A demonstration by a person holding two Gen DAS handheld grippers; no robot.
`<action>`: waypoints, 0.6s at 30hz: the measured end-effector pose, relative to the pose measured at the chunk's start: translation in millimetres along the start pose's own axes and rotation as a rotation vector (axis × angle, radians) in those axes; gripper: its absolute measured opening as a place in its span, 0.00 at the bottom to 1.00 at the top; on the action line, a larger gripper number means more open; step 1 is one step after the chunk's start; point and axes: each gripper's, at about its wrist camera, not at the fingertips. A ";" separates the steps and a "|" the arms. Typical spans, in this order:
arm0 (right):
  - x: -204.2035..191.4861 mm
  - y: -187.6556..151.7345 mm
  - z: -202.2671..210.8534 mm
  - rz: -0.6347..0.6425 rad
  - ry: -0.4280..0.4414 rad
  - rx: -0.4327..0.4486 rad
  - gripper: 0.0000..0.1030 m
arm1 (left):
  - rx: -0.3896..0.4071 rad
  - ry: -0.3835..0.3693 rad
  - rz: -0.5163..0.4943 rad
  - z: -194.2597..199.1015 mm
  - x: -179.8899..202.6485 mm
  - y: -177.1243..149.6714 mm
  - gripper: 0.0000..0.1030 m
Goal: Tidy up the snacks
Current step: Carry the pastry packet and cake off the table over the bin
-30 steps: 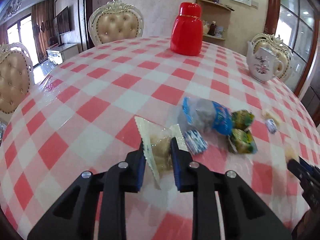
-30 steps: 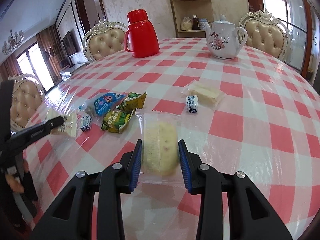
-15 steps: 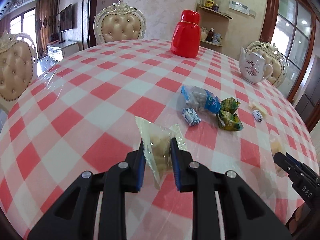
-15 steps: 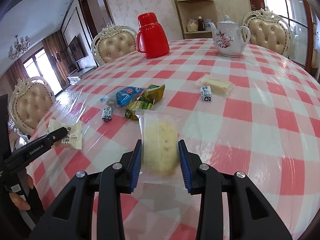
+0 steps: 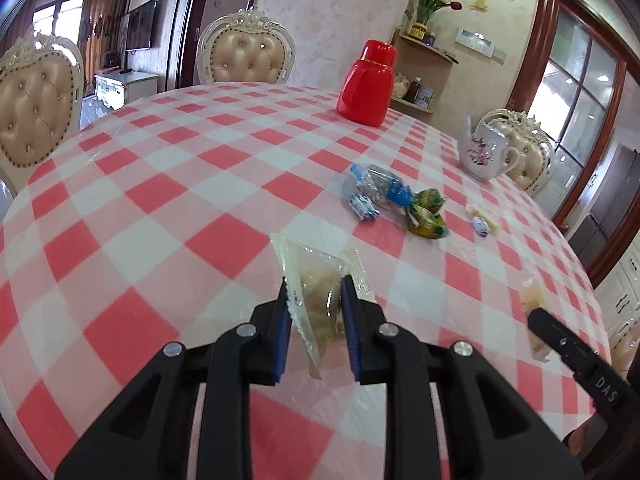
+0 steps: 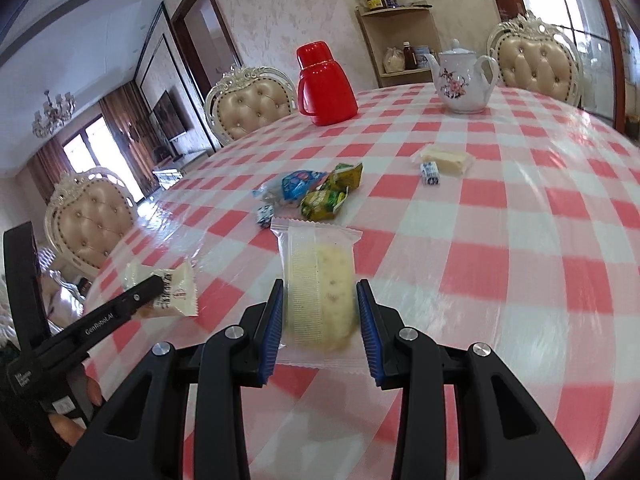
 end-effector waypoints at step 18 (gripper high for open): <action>-31.6 -65.5 43.0 -0.015 0.099 -0.059 0.35 | 0.031 -0.005 -0.075 78.6 0.9 -47.3 0.23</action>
Point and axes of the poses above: each gripper's, at about its wrist camera, not at the fingertips, and z roughly against the way its jaws point, x to its right, y to its top, and after that the axes turned 13 degrees about -z, right-handed
